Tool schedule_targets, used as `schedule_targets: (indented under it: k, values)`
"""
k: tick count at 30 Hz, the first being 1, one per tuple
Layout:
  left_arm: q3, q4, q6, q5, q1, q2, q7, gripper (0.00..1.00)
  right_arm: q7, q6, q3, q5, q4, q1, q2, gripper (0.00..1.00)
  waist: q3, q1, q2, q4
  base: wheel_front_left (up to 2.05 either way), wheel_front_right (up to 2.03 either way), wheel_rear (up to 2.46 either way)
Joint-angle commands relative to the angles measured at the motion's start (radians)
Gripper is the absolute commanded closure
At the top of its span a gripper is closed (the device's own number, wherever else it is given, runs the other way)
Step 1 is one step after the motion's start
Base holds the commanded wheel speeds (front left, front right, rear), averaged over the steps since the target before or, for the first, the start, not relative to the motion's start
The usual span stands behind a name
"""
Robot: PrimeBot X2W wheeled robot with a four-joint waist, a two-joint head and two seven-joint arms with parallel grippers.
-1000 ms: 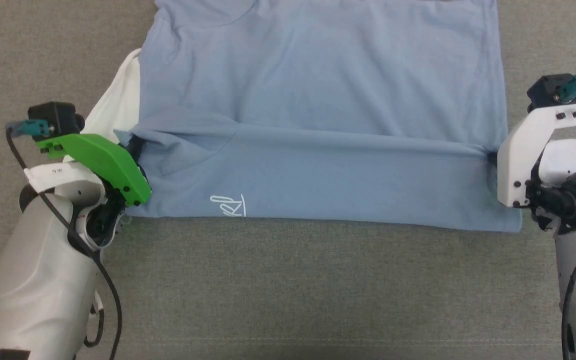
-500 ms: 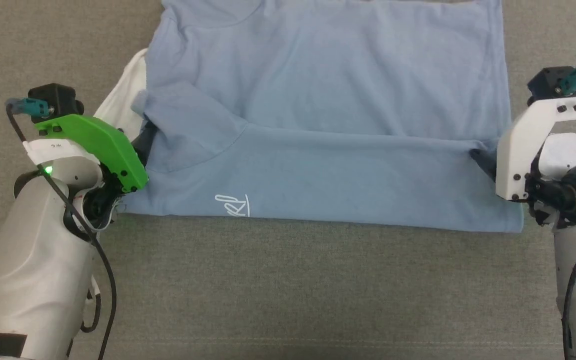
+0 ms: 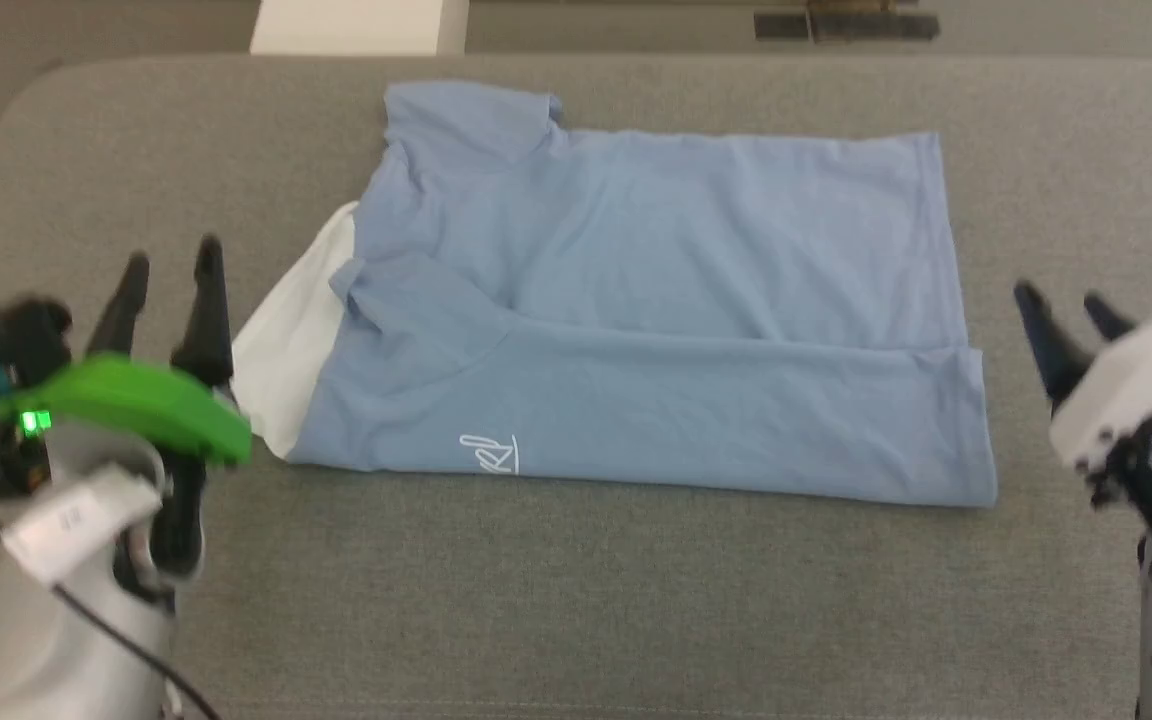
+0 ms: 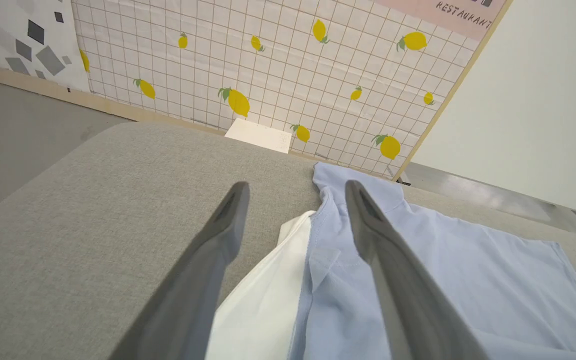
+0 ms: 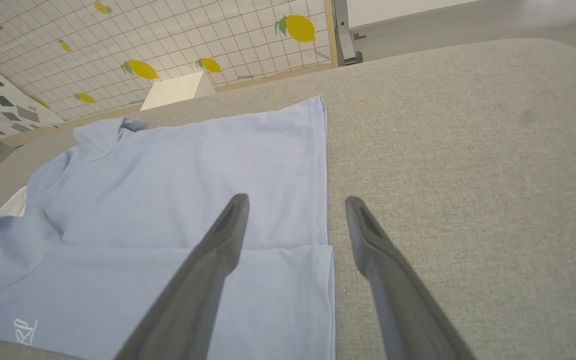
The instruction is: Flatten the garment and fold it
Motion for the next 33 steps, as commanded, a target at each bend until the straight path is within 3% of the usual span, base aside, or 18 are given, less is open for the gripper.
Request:
schedule_targets:
  k: [1,7,15,19,28,33]
  values:
    - [0.001,-0.006,-0.008,0.012,0.056,-0.005,-0.043,0.0,-0.032,-0.001,0.004,0.013,-0.012,0.051,-0.003,0.0,-0.078,0.0001,0.0,0.007,0.0,0.0,0.0]
    - [0.005,-0.006,0.003,0.034,0.233,-0.035,-0.136,0.0,-0.095,-0.001,-0.006,0.05,-0.021,0.212,0.004,0.0,-0.132,0.0001,0.0,0.005,0.0,0.0,0.0]
    - [-0.011,0.005,0.012,0.034,0.308,-0.073,-0.122,0.0,-0.084,-0.001,-0.025,0.07,-0.029,0.274,0.019,0.0,-0.149,0.0001,0.0,0.002,0.0,0.0,0.0]
    - [-0.068,0.04,0.032,0.015,0.234,-0.073,0.073,0.0,-0.075,-0.001,-0.037,0.07,-0.041,0.268,0.022,0.0,-0.128,0.0001,0.0,0.011,0.0,0.0,0.0]
    - [-0.176,0.125,0.16,0.025,-0.011,-0.024,0.581,0.0,-0.06,-0.001,-0.008,0.064,-0.048,0.21,0.034,0.0,-0.043,0.0001,0.0,-0.014,0.0,0.0,0.0]
    - [-0.214,0.182,0.181,0.049,-0.082,0.008,0.707,0.0,-0.065,-0.001,-0.009,0.063,-0.044,0.188,0.038,0.0,0.014,0.0001,0.0,-0.035,0.0,0.0,0.0]
